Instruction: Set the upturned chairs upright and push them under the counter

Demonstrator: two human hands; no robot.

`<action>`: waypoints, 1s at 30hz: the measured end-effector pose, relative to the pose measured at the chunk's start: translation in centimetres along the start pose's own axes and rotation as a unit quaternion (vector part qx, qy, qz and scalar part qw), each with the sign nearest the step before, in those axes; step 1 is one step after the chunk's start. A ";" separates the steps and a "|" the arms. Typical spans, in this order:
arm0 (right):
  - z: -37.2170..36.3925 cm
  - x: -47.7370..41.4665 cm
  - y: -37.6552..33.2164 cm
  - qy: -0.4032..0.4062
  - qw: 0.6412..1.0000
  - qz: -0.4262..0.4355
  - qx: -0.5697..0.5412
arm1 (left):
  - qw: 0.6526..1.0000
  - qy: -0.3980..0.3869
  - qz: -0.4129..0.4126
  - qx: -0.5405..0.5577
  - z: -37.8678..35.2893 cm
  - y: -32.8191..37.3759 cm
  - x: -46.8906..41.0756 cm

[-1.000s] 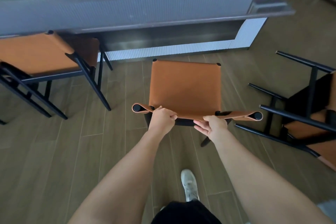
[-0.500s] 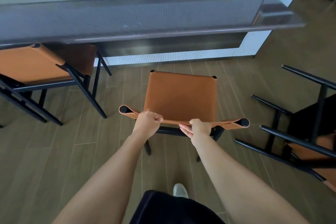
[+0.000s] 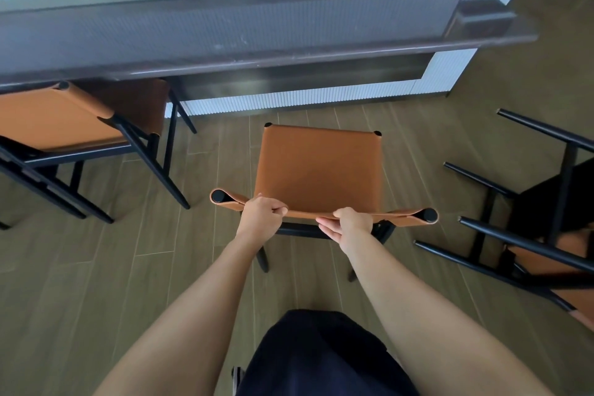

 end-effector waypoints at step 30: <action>1.2 -2.5 -0.3 -0.056 0.988 -0.105 -0.100 | 0.711 0.049 0.366 0.598 -5.2 -3.7 1.8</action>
Point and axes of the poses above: each hand's wrist, its own x-axis away from the middle knuckle, its own z-axis out of the back of the hand, y = z × x, the point moved 10 cm from there along -x, towards the middle knuckle, and after that the axes turned 3 degrees about -x, right-handed, at the moved point
